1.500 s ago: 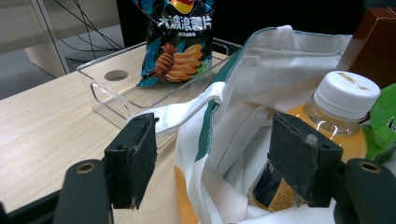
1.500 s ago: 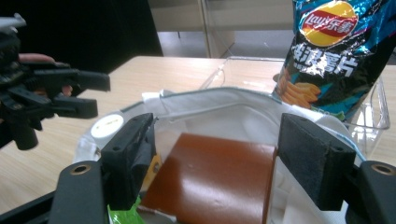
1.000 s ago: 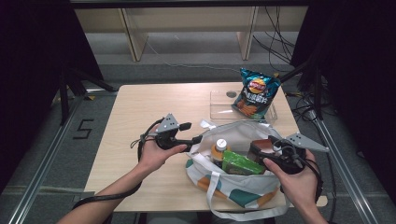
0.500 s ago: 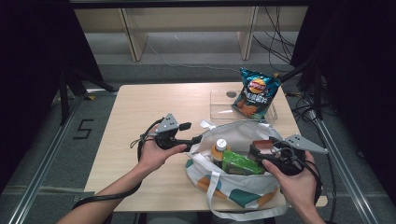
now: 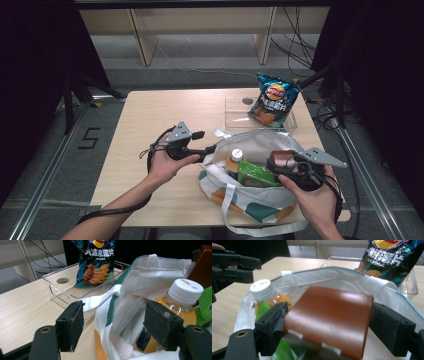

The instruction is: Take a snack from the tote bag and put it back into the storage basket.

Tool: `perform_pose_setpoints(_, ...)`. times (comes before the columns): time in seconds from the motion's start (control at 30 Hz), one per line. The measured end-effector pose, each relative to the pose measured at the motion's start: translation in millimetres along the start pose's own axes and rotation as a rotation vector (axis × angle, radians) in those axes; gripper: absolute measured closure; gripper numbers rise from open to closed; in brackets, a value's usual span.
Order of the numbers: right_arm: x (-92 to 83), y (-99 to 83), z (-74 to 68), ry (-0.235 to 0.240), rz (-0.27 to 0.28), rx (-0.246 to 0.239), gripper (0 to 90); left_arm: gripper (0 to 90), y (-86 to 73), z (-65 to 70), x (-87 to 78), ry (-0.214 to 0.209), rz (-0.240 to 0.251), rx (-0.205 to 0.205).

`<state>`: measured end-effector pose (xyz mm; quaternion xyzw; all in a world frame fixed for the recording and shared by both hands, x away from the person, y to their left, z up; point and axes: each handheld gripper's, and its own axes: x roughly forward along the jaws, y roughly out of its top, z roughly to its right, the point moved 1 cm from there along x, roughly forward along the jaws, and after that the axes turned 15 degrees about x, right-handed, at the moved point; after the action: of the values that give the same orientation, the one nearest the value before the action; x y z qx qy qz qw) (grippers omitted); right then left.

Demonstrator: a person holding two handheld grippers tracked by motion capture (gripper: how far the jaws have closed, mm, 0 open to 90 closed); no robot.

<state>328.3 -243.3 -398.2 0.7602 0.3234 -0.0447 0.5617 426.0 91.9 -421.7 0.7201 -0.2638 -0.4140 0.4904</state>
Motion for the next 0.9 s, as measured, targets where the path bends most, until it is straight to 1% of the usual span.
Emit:
perform_pose_setpoints(0.03,0.3,-1.8,-0.7,0.000,-0.007,0.014,19.1,31.4,-0.1,-0.2,0.0,0.000,0.000,0.001)
perform_pose_setpoints(0.07,0.9,-1.8,1.1,-0.003,-0.005,-0.007,19.2,31.5,-0.2,-0.2,0.1,-0.001,-0.001,0.001)
perform_pose_setpoints(0.1,1.3,-2.5,1.4,-0.011,-0.006,-0.008,19.2,31.4,-0.3,-0.1,0.5,-0.003,0.003,0.001)
perform_pose_setpoints(0.13,1.9,-2.9,2.2,-0.016,0.005,-0.014,19.5,31.5,-0.3,0.0,0.7,-0.006,0.006,0.002)
perform_pose_setpoints(0.17,0.6,-3.9,-1.0,-0.014,-0.005,0.038,20.8,31.5,0.0,0.3,0.2,-0.002,-0.001,0.003)
perform_pose_setpoints(0.23,0.4,-3.3,-1.3,-0.006,-0.007,0.015,24.3,31.4,0.2,0.4,0.1,-0.001,0.001,0.002)
perform_pose_setpoints(0.3,0.1,-2.0,0.5,-0.015,0.002,-0.019,26.1,31.4,0.0,0.0,0.0,0.000,0.000,0.001)
perform_pose_setpoints(0.33,1.2,-2.6,0.5,-0.001,0.004,-0.012,27.1,31.5,-0.1,-0.1,0.1,-0.001,0.000,0.001)
perform_pose_setpoints(0.37,1.5,-2.6,0.3,-0.010,0.011,-0.005,27.8,31.5,-0.2,-0.2,0.2,-0.001,-0.001,0.002)
perform_pose_setpoints(0.4,1.6,-1.7,2.5,-0.013,0.023,-0.032,29.4,31.4,-0.5,-0.4,0.8,-0.006,0.007,0.001)
perform_pose_setpoints(0.43,1.1,-1.6,1.5,-0.007,0.022,-0.015,31.5,31.5,-0.6,-0.3,0.6,-0.006,0.005,0.002)
perform_pose_setpoints(0.5,0.7,-1.0,1.6,-0.003,0.032,-0.041,35.0,31.4,-0.2,-0.3,-0.1,-0.001,0.000,0.002)
perform_pose_setpoints(0.53,-0.4,-0.2,1.6,-0.010,0.034,-0.049,36.3,31.4,-0.1,-0.4,-0.2,0.000,-0.001,0.001)
perform_pose_setpoints(0.57,-0.5,0.0,1.9,-0.008,0.037,-0.054,36.6,31.5,-0.1,-0.5,-0.2,0.000,-0.002,0.001)
perform_pose_setpoints(0.63,-1.0,0.3,2.2,-0.010,0.036,-0.050,37.5,31.4,-0.3,-0.4,0.0,0.000,0.000,0.001)
perform_pose_setpoints(0.67,-0.1,-0.3,2.2,-0.001,0.043,-0.045,38.2,31.5,-0.5,-0.3,-0.1,-0.001,-0.001,0.002)
perform_pose_setpoints(0.7,-0.4,0.4,3.6,-0.009,0.048,-0.073,38.8,31.5,-0.5,-0.3,-0.1,-0.001,-0.001,0.002)
perform_pose_setpoints(0.77,-1.1,0.3,3.5,-0.013,0.049,-0.077,38.9,31.4,-0.3,-0.3,-0.3,0.000,-0.001,0.002)
perform_pose_setpoints(0.8,-1.2,-0.4,2.4,-0.017,0.049,-0.063,39.0,31.5,-0.3,-0.4,-0.3,-0.001,-0.001,0.003)
perform_pose_setpoints(0.83,-1.5,-0.2,3.0,-0.014,0.048,-0.070,39.1,31.5,-0.4,-0.4,-0.3,0.000,-0.001,0.003)
perform_pose_setpoints(0.87,-0.3,0.4,4.0,0.002,0.058,-0.080,39.1,31.5,-0.6,-0.4,-0.3,0.000,-0.001,0.004)
perform_pose_setpoints(0.9,-1.2,0.7,3.8,0.004,0.057,-0.073,39.2,31.5,-1.0,-0.5,-0.5,0.000,-0.002,0.005)
